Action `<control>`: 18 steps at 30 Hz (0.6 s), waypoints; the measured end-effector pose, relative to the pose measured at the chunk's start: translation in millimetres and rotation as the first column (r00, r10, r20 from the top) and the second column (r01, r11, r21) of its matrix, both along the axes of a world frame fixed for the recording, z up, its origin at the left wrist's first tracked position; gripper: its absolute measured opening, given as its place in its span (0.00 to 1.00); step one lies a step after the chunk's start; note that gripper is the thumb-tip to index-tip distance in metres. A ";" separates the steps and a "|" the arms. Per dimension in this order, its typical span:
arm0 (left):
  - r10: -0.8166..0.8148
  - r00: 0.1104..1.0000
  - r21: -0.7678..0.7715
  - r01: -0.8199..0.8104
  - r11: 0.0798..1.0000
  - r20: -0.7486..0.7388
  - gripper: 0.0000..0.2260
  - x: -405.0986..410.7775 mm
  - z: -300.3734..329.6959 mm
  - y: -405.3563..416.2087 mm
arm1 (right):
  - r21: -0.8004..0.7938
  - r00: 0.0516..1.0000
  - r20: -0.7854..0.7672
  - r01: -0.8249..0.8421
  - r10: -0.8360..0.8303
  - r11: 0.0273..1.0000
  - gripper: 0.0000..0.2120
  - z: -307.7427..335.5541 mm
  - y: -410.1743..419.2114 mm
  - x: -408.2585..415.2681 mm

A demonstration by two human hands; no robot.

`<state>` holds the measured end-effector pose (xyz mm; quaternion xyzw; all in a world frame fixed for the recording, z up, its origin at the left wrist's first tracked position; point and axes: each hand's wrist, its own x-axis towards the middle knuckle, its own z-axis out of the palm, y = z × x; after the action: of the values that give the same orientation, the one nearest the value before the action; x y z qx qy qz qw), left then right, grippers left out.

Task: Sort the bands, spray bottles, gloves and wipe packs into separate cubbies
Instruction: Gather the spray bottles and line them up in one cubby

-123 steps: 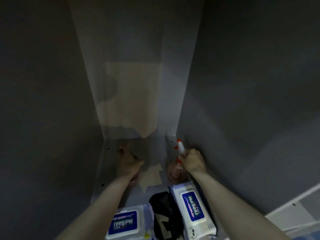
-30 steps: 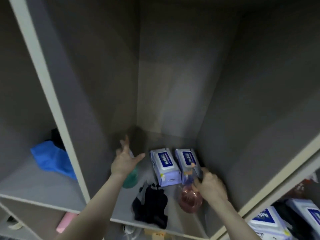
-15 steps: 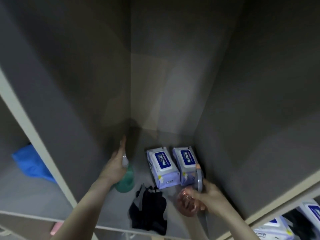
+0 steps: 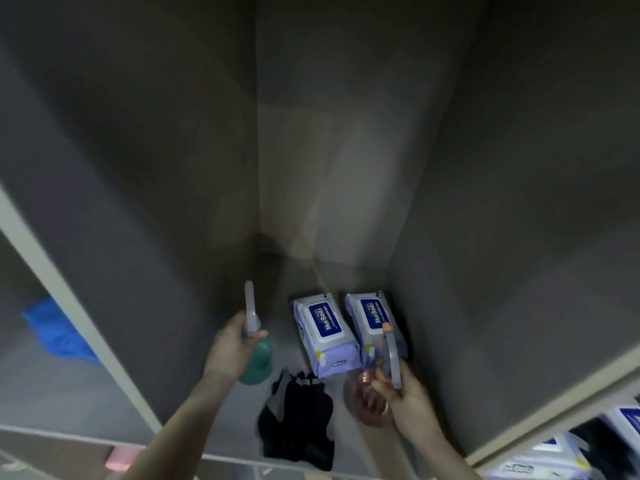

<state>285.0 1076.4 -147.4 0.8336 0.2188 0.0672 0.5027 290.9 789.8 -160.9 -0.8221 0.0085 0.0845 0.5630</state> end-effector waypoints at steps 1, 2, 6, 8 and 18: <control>0.000 1.000 -0.001 0.000 1.000 0.016 0.10 -4.2 2.7 -2.6 | 0.000 1.000 0.022 -0.008 0.008 1.000 0.20 -1.8 0.1 0.3; 0.000 0.999 0.006 0.000 1.000 0.037 0.10 -8.9 7.8 -5.6 | 0.001 1.000 0.014 -0.011 0.011 1.000 0.20 1.6 0.6 -2.1; -0.049 0.988 0.038 0.044 0.998 0.149 0.11 -32.0 43.3 -16.4 | -0.007 0.994 0.105 -0.019 0.020 1.000 0.16 13.7 1.7 -15.7; -0.114 0.977 0.093 0.099 0.991 0.177 0.10 -48.5 62.9 -23.3 | 0.001 0.983 0.177 -0.052 0.051 0.999 0.12 28.1 2.3 -28.6; -0.313 0.883 0.082 0.303 0.949 0.349 0.07 -133.1 113.8 -96.2 | 0.337 0.948 0.317 -0.109 -0.004 0.935 0.13 98.3 -35.0 -132.2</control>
<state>152.0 980.2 -33.6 0.8378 -0.0123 0.1400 0.5277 158.6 754.8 -62.6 -0.7115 -0.1182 -0.0316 0.6920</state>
